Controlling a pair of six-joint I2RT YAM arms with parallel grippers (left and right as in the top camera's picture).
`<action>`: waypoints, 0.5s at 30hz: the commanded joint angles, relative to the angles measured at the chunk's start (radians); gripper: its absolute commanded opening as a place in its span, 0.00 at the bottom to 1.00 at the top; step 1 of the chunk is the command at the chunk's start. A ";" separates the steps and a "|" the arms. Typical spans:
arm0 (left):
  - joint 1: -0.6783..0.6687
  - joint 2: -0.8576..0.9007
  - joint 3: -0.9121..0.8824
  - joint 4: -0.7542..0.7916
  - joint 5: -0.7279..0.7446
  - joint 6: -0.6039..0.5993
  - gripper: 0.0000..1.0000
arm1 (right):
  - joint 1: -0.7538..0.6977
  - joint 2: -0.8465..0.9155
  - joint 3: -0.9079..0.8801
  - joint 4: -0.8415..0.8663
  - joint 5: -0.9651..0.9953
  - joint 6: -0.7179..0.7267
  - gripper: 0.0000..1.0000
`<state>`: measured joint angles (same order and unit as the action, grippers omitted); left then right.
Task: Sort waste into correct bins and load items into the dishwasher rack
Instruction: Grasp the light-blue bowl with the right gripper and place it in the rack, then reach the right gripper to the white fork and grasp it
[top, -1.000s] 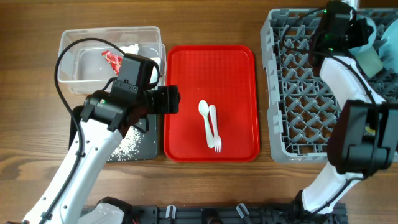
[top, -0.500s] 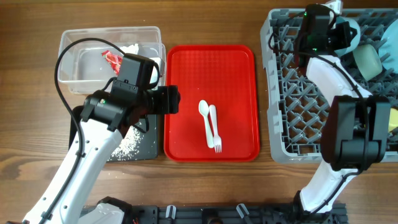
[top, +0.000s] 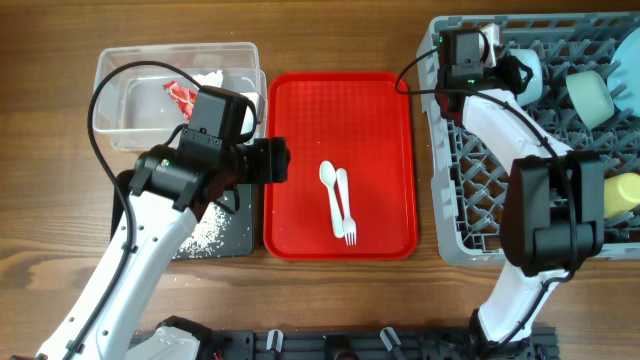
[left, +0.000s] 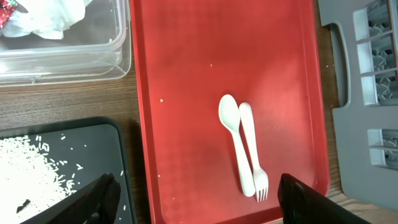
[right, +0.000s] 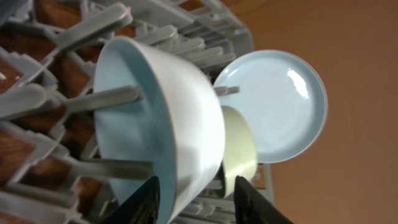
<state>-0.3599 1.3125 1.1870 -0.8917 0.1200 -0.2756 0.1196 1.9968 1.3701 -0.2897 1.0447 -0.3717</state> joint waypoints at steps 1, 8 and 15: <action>0.004 0.000 0.003 0.000 0.002 0.005 0.83 | -0.006 -0.091 -0.004 -0.047 -0.143 0.077 0.50; 0.004 0.000 0.003 0.000 0.002 0.005 0.87 | -0.005 -0.392 -0.003 -0.250 -0.827 0.154 0.68; 0.006 0.000 0.003 -0.002 -0.011 -0.024 0.95 | 0.059 -0.472 -0.004 -0.592 -1.372 0.406 0.68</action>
<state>-0.3595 1.3125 1.1870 -0.8936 0.1204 -0.2760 0.1276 1.5055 1.3701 -0.7849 -0.0818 -0.0956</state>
